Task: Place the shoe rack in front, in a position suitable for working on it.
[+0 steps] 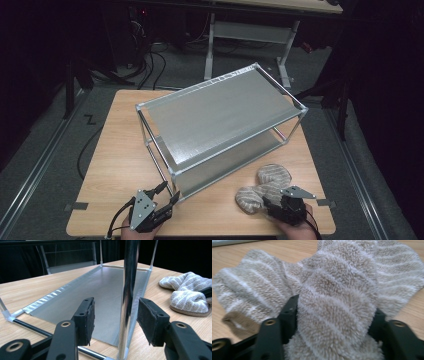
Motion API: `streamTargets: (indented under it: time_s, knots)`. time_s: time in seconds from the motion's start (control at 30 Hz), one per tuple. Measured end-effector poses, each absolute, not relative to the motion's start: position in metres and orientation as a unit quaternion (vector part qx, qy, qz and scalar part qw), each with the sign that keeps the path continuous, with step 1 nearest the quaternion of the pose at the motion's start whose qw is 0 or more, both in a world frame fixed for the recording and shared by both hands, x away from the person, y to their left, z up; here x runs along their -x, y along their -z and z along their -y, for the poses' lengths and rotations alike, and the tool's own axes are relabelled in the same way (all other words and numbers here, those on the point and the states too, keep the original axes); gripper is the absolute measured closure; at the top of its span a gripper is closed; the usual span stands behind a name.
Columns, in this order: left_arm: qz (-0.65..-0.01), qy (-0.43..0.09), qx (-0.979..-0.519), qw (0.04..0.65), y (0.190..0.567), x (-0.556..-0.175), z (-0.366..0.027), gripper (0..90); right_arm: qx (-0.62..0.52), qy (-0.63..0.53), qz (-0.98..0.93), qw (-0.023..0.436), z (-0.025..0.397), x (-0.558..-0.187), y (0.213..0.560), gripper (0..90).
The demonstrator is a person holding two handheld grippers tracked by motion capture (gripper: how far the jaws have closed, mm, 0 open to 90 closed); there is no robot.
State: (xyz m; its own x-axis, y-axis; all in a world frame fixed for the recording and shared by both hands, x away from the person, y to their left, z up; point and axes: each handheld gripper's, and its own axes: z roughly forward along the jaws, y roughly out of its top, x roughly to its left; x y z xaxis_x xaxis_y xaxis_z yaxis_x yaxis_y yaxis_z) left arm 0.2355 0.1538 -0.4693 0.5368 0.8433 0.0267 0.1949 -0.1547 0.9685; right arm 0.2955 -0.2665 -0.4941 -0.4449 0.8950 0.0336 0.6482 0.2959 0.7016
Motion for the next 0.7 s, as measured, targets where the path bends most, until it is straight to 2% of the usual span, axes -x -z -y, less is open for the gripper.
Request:
streamTargets:
  time_s: [0.13,0.2,0.3,0.5,0.7]
  knots:
    - [-0.37,-0.302,-0.698,0.533,0.469,-0.235,-0.153,48.0,-0.478,-0.338,-0.79,0.182,0.262,-0.293,0.493,58.8]
    - [-0.37,-0.303,-0.698,0.533,0.469,-0.235,-0.153,48.0,-0.472,-0.34,-0.793,0.183,0.261,-0.293,0.493,61.0]
    - [-0.371,-0.302,-0.698,0.533,0.469,-0.234,-0.153,48.0,-0.467,-0.346,-0.792,0.185,0.261,-0.293,0.491,62.4]
    - [-0.369,-0.304,-0.704,0.526,0.472,-0.234,-0.152,48.1,-0.448,-0.4,-0.768,0.222,0.252,-0.292,0.47,62.9]
    - [-0.367,-0.301,-0.703,0.529,0.473,-0.233,-0.151,48.1,-0.43,-0.439,-0.748,0.251,0.226,-0.32,0.445,62.8]
